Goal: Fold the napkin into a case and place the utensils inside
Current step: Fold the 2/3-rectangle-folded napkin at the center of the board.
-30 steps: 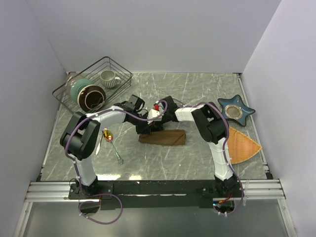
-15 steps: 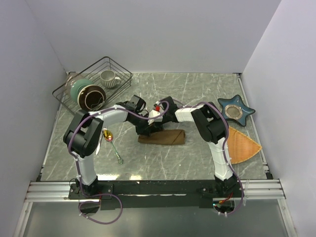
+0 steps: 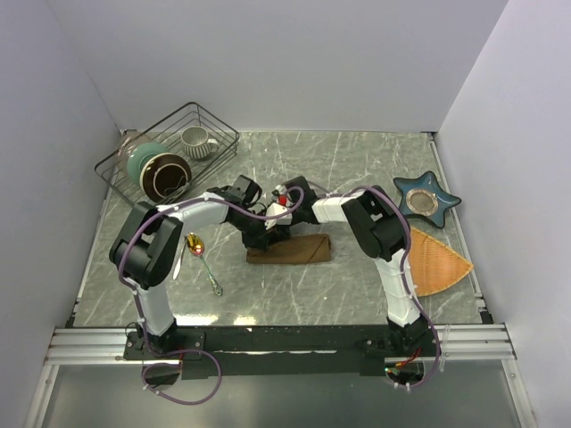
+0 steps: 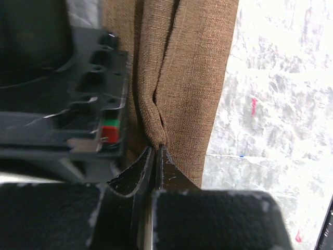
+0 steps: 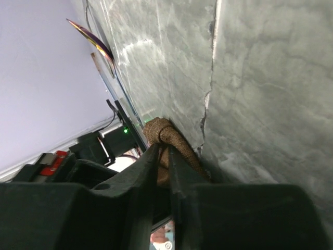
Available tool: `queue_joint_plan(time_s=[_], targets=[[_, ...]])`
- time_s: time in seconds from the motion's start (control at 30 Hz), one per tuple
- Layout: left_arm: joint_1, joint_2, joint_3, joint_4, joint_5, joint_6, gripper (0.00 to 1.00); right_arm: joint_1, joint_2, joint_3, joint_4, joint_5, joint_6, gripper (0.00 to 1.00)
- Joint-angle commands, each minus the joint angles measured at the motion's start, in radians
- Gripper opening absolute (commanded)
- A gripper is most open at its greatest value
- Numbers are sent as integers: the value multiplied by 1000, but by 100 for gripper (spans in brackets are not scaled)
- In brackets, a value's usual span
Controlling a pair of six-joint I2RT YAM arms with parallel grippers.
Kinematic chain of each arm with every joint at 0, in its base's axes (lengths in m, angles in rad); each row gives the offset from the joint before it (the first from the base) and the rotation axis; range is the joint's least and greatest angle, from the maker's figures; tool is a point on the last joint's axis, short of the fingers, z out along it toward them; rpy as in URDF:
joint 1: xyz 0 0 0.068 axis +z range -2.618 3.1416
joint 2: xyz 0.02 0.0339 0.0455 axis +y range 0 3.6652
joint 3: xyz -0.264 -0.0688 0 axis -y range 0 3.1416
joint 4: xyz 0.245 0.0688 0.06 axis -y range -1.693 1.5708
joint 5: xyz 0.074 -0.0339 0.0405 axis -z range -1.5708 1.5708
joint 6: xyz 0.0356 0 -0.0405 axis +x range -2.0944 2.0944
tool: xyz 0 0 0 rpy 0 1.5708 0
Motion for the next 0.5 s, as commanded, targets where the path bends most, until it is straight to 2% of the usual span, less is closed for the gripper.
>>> queue_joint_plan(time_s=[0.0,0.17,0.33,0.47], targets=[[1,46,58,-7,-16,52,5,-6,11,66,-254,56,-162,28],[1,78,90,-51,8,71,6,-43,-27,134,-432,56,-268,40],[3,93,106,-91,20,94,7,-141,-81,131,-546,41,-335,44],[1,111,106,-113,30,97,7,-243,-147,131,-649,26,-474,47]])
